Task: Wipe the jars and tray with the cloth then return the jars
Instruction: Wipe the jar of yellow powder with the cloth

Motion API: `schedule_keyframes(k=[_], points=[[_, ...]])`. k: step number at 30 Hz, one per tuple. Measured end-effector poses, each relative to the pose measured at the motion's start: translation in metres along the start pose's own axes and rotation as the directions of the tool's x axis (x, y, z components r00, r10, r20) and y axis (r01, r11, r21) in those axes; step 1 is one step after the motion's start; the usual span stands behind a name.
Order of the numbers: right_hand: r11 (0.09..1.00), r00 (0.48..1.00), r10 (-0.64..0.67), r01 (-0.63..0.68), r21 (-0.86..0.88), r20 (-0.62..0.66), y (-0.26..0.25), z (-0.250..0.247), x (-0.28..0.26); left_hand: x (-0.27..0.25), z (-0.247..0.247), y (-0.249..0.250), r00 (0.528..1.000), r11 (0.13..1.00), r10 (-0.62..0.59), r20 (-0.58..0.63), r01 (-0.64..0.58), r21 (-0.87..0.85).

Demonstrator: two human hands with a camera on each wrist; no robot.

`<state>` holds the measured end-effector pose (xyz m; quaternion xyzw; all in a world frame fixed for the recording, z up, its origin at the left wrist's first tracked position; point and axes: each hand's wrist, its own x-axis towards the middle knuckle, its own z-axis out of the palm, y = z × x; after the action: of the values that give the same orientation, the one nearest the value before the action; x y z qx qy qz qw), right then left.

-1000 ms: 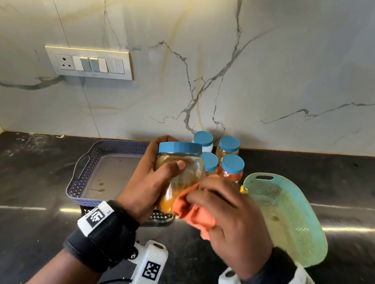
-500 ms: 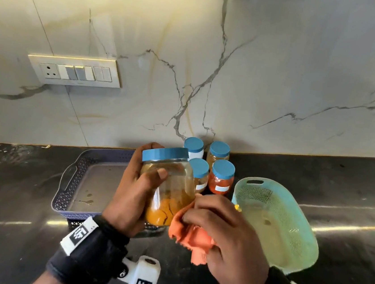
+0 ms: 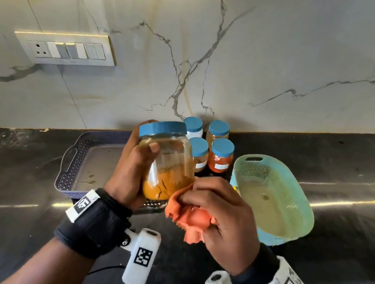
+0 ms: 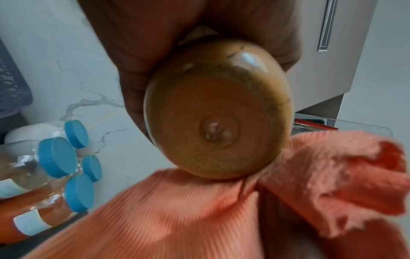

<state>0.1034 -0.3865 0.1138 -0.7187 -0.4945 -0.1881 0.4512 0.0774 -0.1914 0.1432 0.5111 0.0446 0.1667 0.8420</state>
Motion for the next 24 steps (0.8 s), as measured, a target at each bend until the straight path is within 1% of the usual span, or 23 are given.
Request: schedule_keyframes(k=[2,4,8,10,12,14,15,18,20,22,24], points=[[0.998,0.999,0.001,0.001,0.056,-0.036,0.001,0.003,0.001,-0.002,0.0,0.002,0.999,0.999,-0.04,0.02,0.041,-0.015],[0.994,0.996,0.035,-0.026,0.109,-0.08,0.003,0.002,0.012,-0.004,0.001,0.002,0.996,0.995,-0.079,0.049,0.082,-0.062],[0.967,0.965,0.205,-0.175,0.183,-0.162,0.014,-0.002,0.033,-0.004,0.002,-0.002,0.995,0.995,-0.061,0.083,0.067,-0.071],[0.961,0.955,0.243,-0.213,0.177,-0.169,0.019,-0.003,0.034,-0.004,0.002,-0.003,0.992,0.995,-0.079,0.098,0.084,-0.049],[0.976,0.965,0.205,-0.189,0.111,-0.162,0.021,-0.004,0.031,-0.004,-0.001,-0.003,0.989,0.993,-0.114,0.098,0.111,0.037],[0.991,0.982,0.133,-0.134,0.006,-0.131,0.019,-0.002,0.028,-0.004,-0.005,-0.003,0.985,0.983,-0.133,0.109,0.117,0.141],[0.993,0.987,0.117,-0.119,-0.015,-0.112,0.016,-0.001,0.026,-0.004,-0.007,-0.004,0.982,0.976,-0.144,0.12,0.121,0.179],[0.991,0.994,0.103,-0.106,-0.083,-0.046,0.006,0.006,0.022,-0.007,-0.011,-0.004,0.979,0.966,-0.159,0.128,0.128,0.223],[0.985,0.995,0.104,-0.104,-0.141,-0.005,0.003,0.009,0.022,-0.011,-0.013,-0.004,0.983,0.962,-0.127,0.133,0.09,0.257],[0.983,0.992,0.122,-0.125,-0.136,-0.031,0.008,0.007,0.032,-0.014,-0.015,-0.005,0.986,0.961,-0.103,0.128,0.066,0.267],[0.98,0.979,0.17,-0.181,-0.086,-0.116,0.017,0.002,0.047,-0.016,-0.015,-0.006,0.988,0.964,-0.084,0.129,0.048,0.263]])
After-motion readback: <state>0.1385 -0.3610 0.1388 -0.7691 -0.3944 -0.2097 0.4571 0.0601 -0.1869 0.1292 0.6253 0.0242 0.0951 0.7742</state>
